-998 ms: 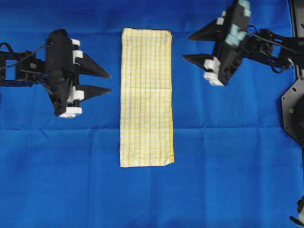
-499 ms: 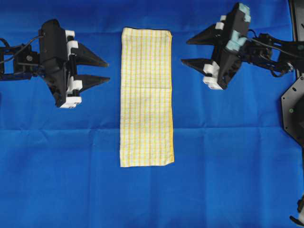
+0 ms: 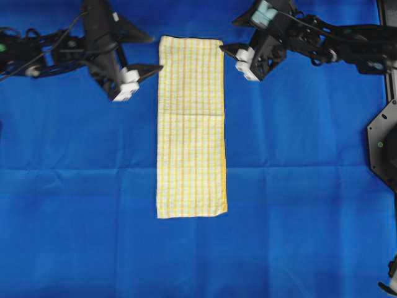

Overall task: Fold the yellow towel.
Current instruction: 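Move both grippers to the strip's top end and pinch its corners, then fold the top end down toward the bottom end with both grippers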

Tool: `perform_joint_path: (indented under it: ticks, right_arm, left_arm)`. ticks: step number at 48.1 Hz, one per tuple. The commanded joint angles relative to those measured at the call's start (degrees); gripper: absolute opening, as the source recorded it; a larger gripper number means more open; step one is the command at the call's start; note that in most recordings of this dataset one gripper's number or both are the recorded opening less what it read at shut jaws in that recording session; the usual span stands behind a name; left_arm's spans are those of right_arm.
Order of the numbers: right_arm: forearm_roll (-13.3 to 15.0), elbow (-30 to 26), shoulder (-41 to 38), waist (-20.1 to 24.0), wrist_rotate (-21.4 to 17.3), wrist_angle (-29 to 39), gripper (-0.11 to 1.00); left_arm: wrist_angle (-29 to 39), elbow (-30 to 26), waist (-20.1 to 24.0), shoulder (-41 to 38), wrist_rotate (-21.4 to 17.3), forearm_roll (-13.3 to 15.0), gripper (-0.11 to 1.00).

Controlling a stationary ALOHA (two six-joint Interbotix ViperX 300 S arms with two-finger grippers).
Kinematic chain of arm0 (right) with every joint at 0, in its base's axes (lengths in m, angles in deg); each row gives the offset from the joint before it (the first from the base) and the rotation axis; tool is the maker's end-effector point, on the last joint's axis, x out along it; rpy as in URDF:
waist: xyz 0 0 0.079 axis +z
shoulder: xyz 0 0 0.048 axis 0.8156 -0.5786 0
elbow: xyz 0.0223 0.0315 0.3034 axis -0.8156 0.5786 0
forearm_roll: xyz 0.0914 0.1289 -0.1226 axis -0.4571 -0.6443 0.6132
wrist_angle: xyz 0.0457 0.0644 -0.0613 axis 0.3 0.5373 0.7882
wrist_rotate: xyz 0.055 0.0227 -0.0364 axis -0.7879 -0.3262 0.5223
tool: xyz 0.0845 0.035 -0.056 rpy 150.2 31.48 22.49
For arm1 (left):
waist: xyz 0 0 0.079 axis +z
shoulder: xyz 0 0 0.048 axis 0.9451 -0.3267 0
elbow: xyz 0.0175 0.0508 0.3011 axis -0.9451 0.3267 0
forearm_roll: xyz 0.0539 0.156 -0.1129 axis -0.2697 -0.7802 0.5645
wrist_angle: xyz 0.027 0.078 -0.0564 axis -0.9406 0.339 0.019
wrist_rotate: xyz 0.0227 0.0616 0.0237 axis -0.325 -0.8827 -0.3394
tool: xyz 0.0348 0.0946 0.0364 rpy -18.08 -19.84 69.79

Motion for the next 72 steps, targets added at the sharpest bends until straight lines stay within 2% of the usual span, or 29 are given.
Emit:
perform_joint_path:
  ticks: [1,11,23,28,32,35,38,46,49,51,59,72]
  right_arm:
    - [-0.09,-2.46,-1.85,-0.35,0.09,-0.88,0.77]
    - [-0.18,-4.66,-7.82,-1.76,-0.35,-1.41,0.77]
    - [-2.46,-5.8,-11.95,-2.02,-0.44,-2.55,0.77]
    - [-3.87,-6.06,-13.01,-2.02,-0.44,-2.81,0.76]
    - [-4.75,-6.42,-13.71,-1.85,-0.44,-2.64,0.74]
    - [-5.8,-6.5,-14.24,-1.67,-0.53,-2.72,0.68]
    - [-6.77,-6.5,-14.5,-1.32,-0.53,-2.81,0.59]
    - [-7.47,-6.5,-14.59,-0.62,-0.53,-2.81,0.14]
    - [-7.91,-6.5,-14.59,-0.53,-0.53,-2.81,0.05]
    - [-8.35,-6.42,-14.59,-0.53,-0.53,-2.81,0.04]
    - [-9.14,-5.89,-14.15,-0.53,-0.53,-2.9,0.04]
    - [-9.49,-4.57,-10.46,-0.53,-0.53,-3.69,0.04]
  left_arm:
    - [-1.14,-3.16,1.76,-2.99,-0.35,-0.18,0.77]
    - [-1.67,-7.03,4.04,-10.72,-0.62,-0.18,0.77]
    - [-5.71,-8.88,6.59,-17.4,-0.53,-0.09,0.76]
    - [-5.63,-9.14,7.12,-18.63,-0.53,-0.09,0.73]
    - [-5.71,-9.23,7.56,-18.81,-0.53,-0.09,0.66]
    - [-5.63,-9.32,7.47,-18.98,-0.53,-0.09,0.57]
    - [-5.63,-9.32,7.47,-19.07,-0.62,-0.09,0.47]
    - [-5.63,-9.58,7.29,-20.13,-0.62,-0.09,0.19]
    - [-5.63,-9.76,7.21,-20.21,-0.62,-0.18,0.09]
    - [-5.63,-9.84,7.12,-20.13,-0.62,-0.18,0.06]
    - [-5.63,-10.55,7.12,-19.95,-0.79,-0.18,0.06]
    - [-2.72,-12.22,7.12,-17.75,-3.52,-0.18,0.06]
